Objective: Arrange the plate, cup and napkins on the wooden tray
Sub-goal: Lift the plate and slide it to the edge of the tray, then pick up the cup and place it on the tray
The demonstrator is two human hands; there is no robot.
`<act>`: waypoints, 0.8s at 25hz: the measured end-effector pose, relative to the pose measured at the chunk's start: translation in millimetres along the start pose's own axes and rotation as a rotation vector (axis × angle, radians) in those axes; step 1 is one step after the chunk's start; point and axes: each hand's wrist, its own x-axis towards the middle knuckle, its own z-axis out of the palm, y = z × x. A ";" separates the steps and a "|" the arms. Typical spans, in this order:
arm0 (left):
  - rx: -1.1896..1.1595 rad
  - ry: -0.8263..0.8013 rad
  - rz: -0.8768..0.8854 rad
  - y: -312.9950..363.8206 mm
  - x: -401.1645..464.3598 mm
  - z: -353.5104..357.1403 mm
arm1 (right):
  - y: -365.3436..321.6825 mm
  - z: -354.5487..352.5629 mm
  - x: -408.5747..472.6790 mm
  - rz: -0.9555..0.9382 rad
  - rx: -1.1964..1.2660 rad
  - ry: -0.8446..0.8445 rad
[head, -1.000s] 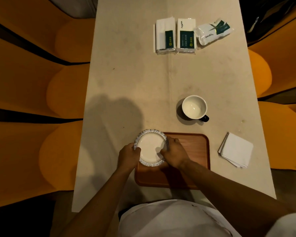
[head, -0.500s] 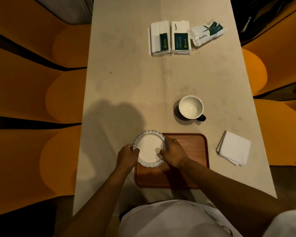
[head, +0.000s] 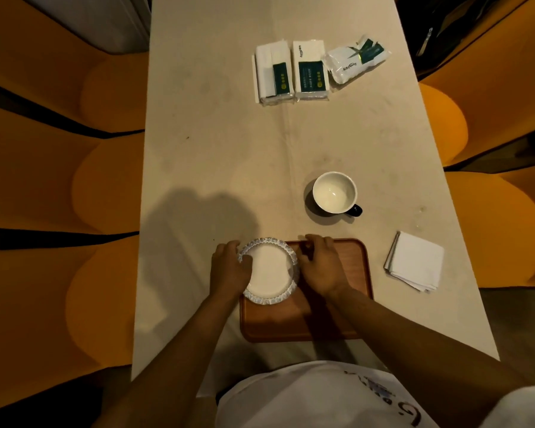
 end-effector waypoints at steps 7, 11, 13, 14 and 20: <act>-0.082 -0.170 0.144 125.5 57.4 36.7 | 0.8 -70.6 42.0 0.161 0.218 0.414; -0.067 -0.247 0.108 170.3 80.2 58.4 | 12.2 -90.6 68.3 0.222 0.207 0.283; -0.134 -0.241 0.068 181.5 85.5 65.7 | 14.2 -92.0 79.6 0.221 0.225 0.227; -0.189 -0.240 0.050 184.4 86.5 67.4 | 13.0 -90.5 83.2 0.222 0.233 0.213; -0.240 -0.260 0.022 193.1 91.6 73.8 | 8.1 -81.5 91.8 0.241 0.356 0.193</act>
